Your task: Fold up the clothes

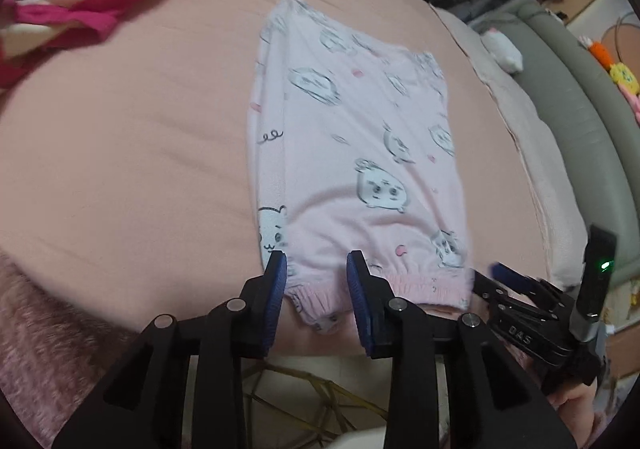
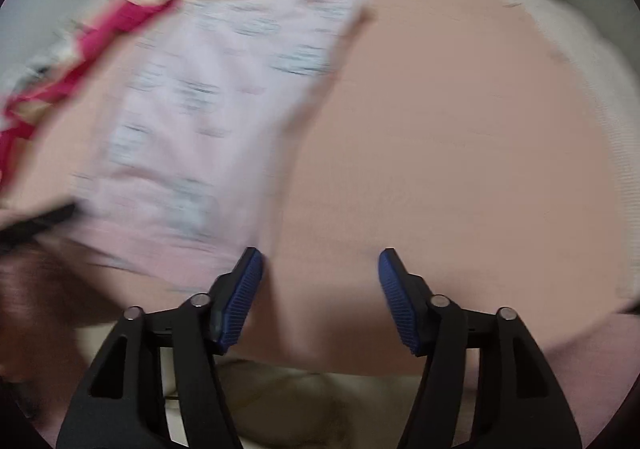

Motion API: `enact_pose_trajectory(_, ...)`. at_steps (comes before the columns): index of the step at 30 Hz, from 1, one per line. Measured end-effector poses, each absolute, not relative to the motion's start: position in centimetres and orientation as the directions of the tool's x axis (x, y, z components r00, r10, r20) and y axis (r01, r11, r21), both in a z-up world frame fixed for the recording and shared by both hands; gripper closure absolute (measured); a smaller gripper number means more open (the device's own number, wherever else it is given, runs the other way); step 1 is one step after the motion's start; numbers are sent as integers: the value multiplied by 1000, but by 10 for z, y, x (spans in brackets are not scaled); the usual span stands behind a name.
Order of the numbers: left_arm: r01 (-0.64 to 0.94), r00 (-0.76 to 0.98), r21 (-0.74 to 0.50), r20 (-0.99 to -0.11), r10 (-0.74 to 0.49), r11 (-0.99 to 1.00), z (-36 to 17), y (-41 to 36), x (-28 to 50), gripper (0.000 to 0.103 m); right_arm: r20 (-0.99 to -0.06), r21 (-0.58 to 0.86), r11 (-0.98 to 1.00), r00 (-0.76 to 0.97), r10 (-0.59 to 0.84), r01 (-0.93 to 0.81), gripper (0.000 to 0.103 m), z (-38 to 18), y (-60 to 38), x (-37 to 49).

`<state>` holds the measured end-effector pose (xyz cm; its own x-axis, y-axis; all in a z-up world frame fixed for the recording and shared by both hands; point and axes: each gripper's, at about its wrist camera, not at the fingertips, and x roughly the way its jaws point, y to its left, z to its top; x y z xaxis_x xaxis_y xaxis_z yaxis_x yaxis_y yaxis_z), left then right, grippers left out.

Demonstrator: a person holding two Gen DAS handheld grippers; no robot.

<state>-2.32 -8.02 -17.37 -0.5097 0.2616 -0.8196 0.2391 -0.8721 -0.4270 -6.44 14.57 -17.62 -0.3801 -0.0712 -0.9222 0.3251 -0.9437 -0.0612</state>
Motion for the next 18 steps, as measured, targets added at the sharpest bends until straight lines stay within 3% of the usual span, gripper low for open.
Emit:
enact_pose_trajectory(4,261,-584,-518,-757,294,-815,-168,-97,-14,70,-903,125,-951,-365,-228,284,44,-170,167,-61)
enact_pose_trajectory(9,261,-568,-484,-777,272,-836,-171,-92,-19,70,-862,215,-913,-373,-344,346,44,-162,155,-56)
enact_pose_trajectory(14,222,-538,-493,-781,316,-841,-175,-82,-20,70,-875,149,-912,-379,-301,381,44,-155,140,-48)
enact_pose_trajectory(18,199,-545,-515,-765,343,-834,-171,-77,-18,60,-884,72,-917,-401,-241,393,43,-146,132,-42)
